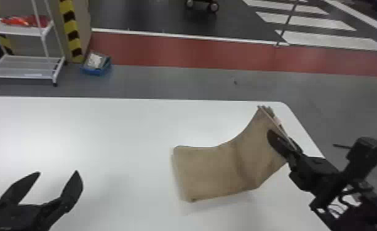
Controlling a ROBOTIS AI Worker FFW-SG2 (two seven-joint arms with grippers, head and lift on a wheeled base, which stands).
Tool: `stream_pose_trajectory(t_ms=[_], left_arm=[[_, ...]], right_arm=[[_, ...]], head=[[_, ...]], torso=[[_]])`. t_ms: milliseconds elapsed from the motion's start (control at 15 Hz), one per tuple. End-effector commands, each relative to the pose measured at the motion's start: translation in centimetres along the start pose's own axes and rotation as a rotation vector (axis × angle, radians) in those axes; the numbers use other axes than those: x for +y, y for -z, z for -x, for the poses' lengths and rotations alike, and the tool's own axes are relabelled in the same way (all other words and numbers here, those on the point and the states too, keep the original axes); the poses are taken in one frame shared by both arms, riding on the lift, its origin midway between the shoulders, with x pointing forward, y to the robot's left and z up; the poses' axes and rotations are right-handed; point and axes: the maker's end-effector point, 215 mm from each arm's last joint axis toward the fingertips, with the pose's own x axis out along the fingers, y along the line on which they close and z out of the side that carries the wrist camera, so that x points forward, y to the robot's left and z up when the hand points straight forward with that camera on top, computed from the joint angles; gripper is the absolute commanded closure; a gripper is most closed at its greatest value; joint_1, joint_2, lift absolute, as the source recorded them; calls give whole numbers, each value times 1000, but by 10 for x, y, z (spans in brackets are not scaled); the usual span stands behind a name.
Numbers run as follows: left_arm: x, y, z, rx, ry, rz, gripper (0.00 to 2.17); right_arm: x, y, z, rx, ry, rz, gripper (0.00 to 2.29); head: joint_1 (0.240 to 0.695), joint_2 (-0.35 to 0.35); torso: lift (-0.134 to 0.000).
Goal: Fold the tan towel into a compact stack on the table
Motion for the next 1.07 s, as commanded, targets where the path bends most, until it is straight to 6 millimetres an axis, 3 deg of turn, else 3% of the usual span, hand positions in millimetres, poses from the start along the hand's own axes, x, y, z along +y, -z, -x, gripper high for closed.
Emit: stream_pose_trajectory(t_ms=[0,267,467,600,667,800,867,1000], left_arm=[[-1,-2,1,-5,0,0,66],[1,-13,1,-46,-23,-14,60],[-1,-12,1,-46,-17,-13,60],[-2,-13,1,-47,-13,-13,66],[-2,-14,0,-49,-11,-12,66],[-2,-14,-1,-49,-9,-12,66],[-2,-14,-1,-49,-8,-12,66],[-6,-14,-2,-50,-2,-10,66]], right_arm=[[60,17,-10,45,-80,63,1835],[117,63,-27,141,-130,157,1835],[153,95,-34,205,-167,203,1835],[159,132,-34,314,-163,229,1750],[156,143,-33,340,-150,239,1301],[166,155,-31,363,-179,245,-2],[176,152,-31,339,-210,222,-2],[188,109,-36,171,-252,170,53]], head=[[695,-140],[695,-15],[695,42],[695,69],[695,95],[695,105],[695,114],[695,130]], torso=[[-113],[-113],[-113],[-113],[-113],[-113],[-113],[-113]])
